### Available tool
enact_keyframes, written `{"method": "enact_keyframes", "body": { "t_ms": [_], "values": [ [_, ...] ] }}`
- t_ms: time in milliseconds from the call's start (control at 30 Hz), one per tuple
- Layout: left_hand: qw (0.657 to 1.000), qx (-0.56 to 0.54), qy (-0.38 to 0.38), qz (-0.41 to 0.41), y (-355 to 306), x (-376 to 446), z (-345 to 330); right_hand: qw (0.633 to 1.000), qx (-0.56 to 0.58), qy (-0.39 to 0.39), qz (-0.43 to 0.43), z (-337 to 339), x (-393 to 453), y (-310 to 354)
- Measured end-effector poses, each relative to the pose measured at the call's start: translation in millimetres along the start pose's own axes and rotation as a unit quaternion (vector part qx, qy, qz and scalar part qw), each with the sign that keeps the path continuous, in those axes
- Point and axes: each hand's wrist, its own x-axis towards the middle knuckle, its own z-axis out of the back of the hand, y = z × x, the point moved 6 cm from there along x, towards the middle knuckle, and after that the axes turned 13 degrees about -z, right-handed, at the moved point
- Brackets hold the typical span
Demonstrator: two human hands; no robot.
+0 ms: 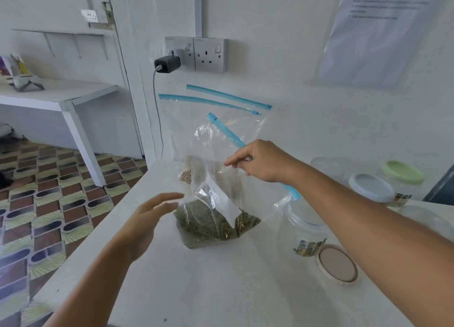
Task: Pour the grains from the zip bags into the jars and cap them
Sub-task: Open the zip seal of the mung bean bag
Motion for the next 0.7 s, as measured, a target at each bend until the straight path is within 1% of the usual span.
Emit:
{"method": "enact_keyframes", "body": {
  "t_ms": [100, 167, 300, 467, 567, 633, 700],
  "values": [
    [0.995, -0.018, 0.046, 0.089, 20.4, -6.5, -5.5, 1.0, 0.017, -0.01, -0.004, -0.9, -0.5, 0.1],
    [0.99, -0.041, 0.064, 0.122, 30.7, -2.5, -8.0, 1.0, 0.022, -0.015, -0.003, -1.7, -0.9, 0.7],
    [0.988, -0.062, 0.02, 0.14, 44.9, 13.7, -14.4, 0.999, 0.028, -0.021, -0.009, -2.9, -1.6, 0.2],
    [0.991, -0.051, -0.018, 0.125, 54.2, 22.0, -20.2, 0.997, 0.063, -0.028, -0.017, 0.2, -3.0, -1.8],
    [0.992, -0.051, -0.078, 0.09, 57.0, 27.3, -9.4, 0.994, 0.097, -0.047, -0.018, 7.1, -2.6, -3.4],
    [0.988, -0.073, -0.124, 0.064, 58.8, 26.9, -3.0, 0.991, 0.12, -0.062, -0.016, 14.6, -2.6, -4.7],
    [0.981, -0.107, -0.152, 0.053, 60.7, 24.4, -0.2, 0.988, 0.138, -0.067, -0.016, 20.2, -2.9, -6.6]
  ]
}}
